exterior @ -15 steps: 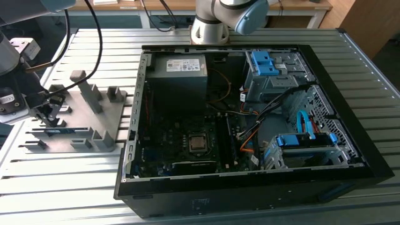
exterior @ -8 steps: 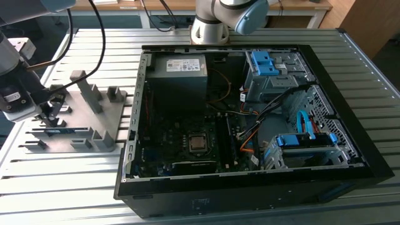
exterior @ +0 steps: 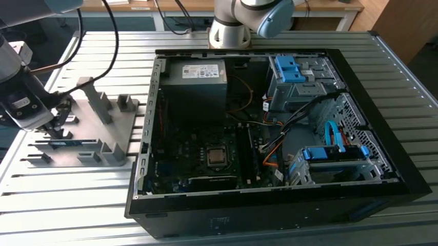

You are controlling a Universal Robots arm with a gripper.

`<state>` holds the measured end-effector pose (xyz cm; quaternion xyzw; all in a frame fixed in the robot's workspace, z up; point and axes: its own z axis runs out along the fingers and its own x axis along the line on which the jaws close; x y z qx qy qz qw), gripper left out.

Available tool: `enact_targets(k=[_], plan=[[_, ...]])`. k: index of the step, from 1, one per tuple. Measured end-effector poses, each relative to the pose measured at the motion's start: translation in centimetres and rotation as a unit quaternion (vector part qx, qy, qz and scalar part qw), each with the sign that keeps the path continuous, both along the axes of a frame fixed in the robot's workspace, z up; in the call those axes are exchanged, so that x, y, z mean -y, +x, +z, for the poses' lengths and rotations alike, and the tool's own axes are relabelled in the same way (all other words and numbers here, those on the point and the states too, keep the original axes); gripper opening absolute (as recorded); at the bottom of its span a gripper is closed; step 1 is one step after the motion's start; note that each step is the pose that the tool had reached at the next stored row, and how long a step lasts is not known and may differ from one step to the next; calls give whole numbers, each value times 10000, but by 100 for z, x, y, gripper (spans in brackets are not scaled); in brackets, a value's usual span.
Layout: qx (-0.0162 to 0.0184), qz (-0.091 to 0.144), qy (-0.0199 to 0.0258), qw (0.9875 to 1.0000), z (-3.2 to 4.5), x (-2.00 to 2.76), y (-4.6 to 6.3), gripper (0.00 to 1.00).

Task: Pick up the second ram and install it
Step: 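Pick up the second ram and move it above second insertion slot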

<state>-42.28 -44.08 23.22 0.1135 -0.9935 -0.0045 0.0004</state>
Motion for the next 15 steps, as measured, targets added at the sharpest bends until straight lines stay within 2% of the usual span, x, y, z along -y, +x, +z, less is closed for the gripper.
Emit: enact_targets(k=[3, 7, 11, 15], plan=[[0, 242, 0, 9997, 0, 0, 0, 10], [0, 529, 0, 9986, 0, 0, 0, 10], [0, 813, 0, 9967, 0, 0, 0, 10], [0, 1090, 0, 9940, 0, 0, 0, 10]])
